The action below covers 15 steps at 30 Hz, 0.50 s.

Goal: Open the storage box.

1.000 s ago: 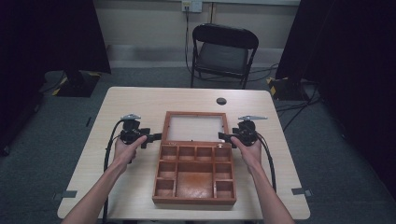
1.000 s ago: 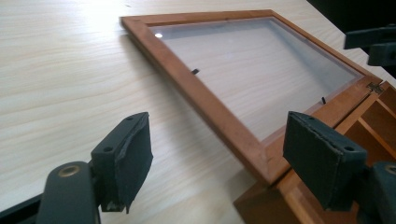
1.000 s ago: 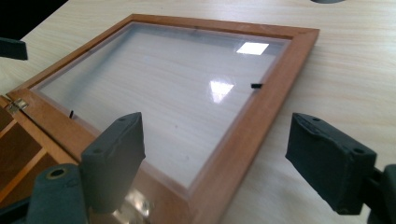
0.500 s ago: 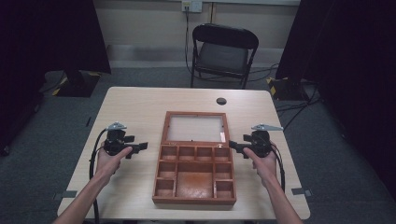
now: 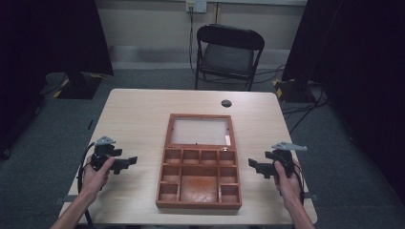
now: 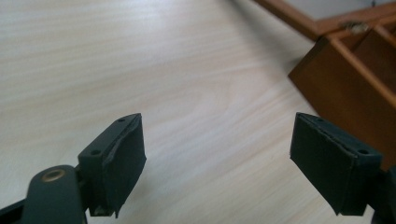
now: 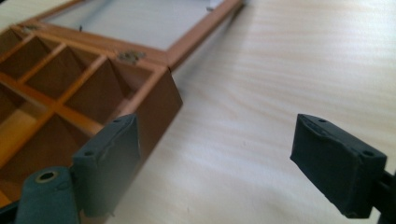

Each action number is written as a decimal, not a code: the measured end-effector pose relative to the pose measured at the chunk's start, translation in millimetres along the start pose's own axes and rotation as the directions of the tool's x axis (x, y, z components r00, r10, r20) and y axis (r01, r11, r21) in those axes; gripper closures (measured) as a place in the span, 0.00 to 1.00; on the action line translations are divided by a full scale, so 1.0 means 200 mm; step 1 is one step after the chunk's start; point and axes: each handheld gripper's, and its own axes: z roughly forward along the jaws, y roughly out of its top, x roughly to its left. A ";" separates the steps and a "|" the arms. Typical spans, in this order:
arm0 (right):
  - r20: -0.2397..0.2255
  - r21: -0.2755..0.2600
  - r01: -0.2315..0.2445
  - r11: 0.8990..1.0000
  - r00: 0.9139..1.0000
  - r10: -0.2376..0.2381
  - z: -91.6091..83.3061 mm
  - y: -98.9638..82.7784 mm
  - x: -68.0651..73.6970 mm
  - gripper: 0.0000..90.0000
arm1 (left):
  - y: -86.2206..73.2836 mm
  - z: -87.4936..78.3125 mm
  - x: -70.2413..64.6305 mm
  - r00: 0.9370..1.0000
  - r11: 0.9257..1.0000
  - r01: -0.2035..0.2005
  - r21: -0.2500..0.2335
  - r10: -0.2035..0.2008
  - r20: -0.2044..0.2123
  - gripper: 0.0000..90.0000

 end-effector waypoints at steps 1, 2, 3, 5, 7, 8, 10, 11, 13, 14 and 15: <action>0.001 0.011 -0.004 1.000 1.000 0.004 -0.01 -0.02 -0.01 0.16 | -0.01 0.00 0.00 1.000 1.000 -0.005 0.012 0.005 -0.012 0.19; 0.007 0.025 -0.006 1.000 1.000 0.006 -0.01 -0.04 -0.01 0.16 | -0.03 0.00 0.01 1.000 1.000 -0.007 0.022 0.008 -0.027 0.20; 0.011 0.032 -0.006 0.999 1.000 0.005 -0.01 -0.06 -0.02 0.16 | -0.04 0.00 0.01 0.998 0.999 -0.003 0.039 0.005 -0.055 0.20; 0.039 0.060 0.001 0.998 0.999 -0.004 -0.01 -0.10 -0.03 0.16 | -0.06 0.01 0.02 0.996 0.998 -0.014 0.068 0.020 -0.091 0.20; 0.074 0.072 -0.011 0.997 0.997 0.006 0.00 -0.14 -0.05 0.16 | -0.08 0.02 0.02 0.992 0.994 -0.037 0.098 0.048 -0.116 0.20; 0.082 0.077 -0.015 0.997 0.997 0.009 0.00 -0.15 -0.06 0.16 | -0.09 0.03 0.02 0.990 0.994 -0.046 0.099 0.058 -0.128 0.20; 0.115 0.091 -0.029 0.995 0.993 0.018 0.01 -0.17 -0.09 0.16 | -0.11 0.03 0.03 0.983 0.992 -0.068 0.104 0.084 -0.164 0.20; 0.123 0.090 -0.049 0.995 0.992 0.038 0.01 -0.18 -0.10 0.16 | -0.12 0.04 0.03 0.979 0.993 -0.074 0.095 0.090 -0.183 0.20; 0.148 0.103 -0.062 0.993 0.988 0.046 0.01 -0.20 -0.12 0.16 | -0.13 0.05 0.04 0.978 0.994 -0.095 0.057 0.104 -0.181 0.16; 0.161 0.115 -0.073 0.991 0.985 0.054 0.02 -0.21 -0.13 0.16 | -0.14 0.05 0.05 0.978 0.994 -0.107 0.035 0.112 -0.178 0.15; 0.168 0.109 -0.070 0.992 0.984 0.051 0.02 -0.22 -0.14 0.16 | -0.15 0.06 0.06 0.980 0.996 -0.089 0.016 0.091 -0.176 0.10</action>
